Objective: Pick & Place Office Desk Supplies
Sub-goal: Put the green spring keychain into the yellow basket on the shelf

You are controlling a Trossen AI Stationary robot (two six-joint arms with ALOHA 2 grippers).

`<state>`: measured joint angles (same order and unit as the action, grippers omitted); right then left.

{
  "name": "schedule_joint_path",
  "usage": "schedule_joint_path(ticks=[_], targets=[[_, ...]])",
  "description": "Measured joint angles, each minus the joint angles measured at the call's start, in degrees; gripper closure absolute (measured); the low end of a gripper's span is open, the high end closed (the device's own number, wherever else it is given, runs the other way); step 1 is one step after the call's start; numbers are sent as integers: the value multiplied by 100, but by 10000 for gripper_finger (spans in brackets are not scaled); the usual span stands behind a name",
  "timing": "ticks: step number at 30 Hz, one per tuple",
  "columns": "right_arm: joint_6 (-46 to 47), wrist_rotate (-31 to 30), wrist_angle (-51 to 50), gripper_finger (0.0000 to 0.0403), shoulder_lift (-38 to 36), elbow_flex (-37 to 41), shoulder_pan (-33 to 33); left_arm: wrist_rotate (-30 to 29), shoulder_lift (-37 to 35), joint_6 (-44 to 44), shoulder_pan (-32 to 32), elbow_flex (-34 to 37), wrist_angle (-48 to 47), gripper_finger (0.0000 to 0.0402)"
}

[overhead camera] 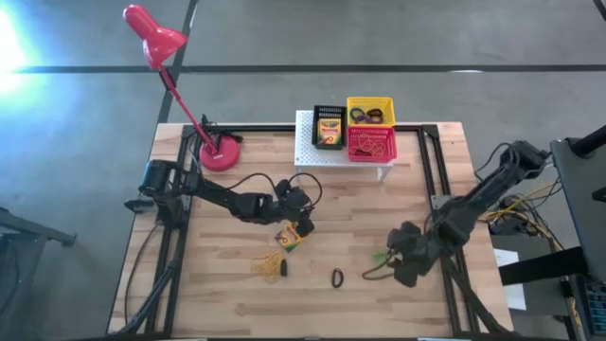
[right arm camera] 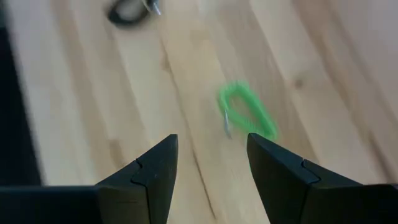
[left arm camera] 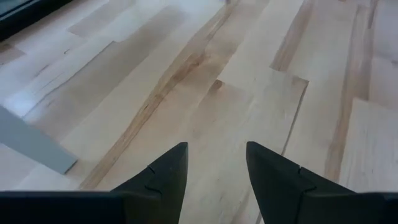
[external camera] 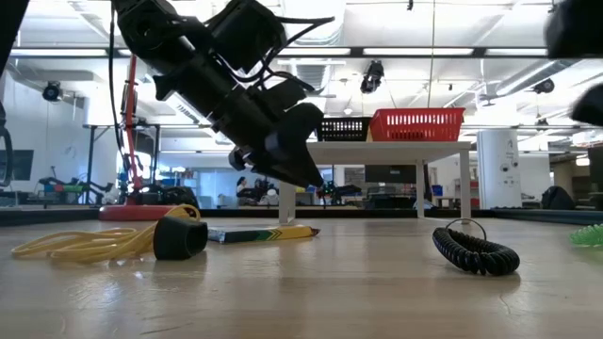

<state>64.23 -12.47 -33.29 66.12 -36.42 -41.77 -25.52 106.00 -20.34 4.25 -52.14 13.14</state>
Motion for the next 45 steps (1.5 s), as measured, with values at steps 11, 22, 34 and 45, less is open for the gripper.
schedule_joint_path(ticks=[11, 22, 34, 45], targets=[[-1558, 31, 28, 216, 1070, 158, -91, 61, 0, 1, 0, -7, 549, 233], [-3460, 793, 565, 237, 1319, 106, 868, 58, 0, -46, 0, -7, 547, 233], [-3384, 941, 731, 365, 1377, 320, 1039, 52, 0, -105, 4, -4, 532, 233], [-5282, -1014, 4588, 363, 179, 1191, 1385, 44, 0, -101, 2, -2, 461, 233]])
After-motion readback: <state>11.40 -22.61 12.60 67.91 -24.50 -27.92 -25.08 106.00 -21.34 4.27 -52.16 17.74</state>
